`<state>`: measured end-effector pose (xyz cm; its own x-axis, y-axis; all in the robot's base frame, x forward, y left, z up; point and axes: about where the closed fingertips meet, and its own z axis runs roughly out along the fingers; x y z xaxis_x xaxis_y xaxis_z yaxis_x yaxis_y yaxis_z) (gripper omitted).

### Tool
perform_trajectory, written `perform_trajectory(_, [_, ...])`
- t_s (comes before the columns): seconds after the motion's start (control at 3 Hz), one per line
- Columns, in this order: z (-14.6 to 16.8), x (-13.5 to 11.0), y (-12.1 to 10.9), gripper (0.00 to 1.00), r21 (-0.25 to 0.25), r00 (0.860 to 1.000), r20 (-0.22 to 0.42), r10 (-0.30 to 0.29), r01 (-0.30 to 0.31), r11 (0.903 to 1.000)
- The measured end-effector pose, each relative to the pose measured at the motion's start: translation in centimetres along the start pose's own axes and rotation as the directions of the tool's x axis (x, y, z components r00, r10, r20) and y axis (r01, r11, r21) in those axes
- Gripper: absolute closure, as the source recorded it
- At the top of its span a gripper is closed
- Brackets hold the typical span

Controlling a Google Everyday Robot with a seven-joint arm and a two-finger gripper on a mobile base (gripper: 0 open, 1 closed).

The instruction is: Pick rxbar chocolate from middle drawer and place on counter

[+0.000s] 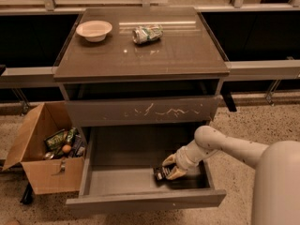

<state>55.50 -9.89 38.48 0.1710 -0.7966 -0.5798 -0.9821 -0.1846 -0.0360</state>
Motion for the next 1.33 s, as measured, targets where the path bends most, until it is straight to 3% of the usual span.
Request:
perform_trajectory(0.33, [-5.8,-2.4,0.6,1.00,0.112,0.999,0.004,-0.042,0.041,0.9928])
perform_trajectory(0.67, [-13.8,-4.6,1.4,1.00,0.245,0.996,0.031,-0.088,0.077,0.9663])
perform_trajectory(1.0, [-13.8,-4.6,1.4,1.00,0.245,0.996,0.031,-0.088,0.078,0.9663])
perform_trajectory(1.33, [-17.1,-8.8,0.7,1.00,0.245,0.989,0.042,-0.145,0.130,0.9606])
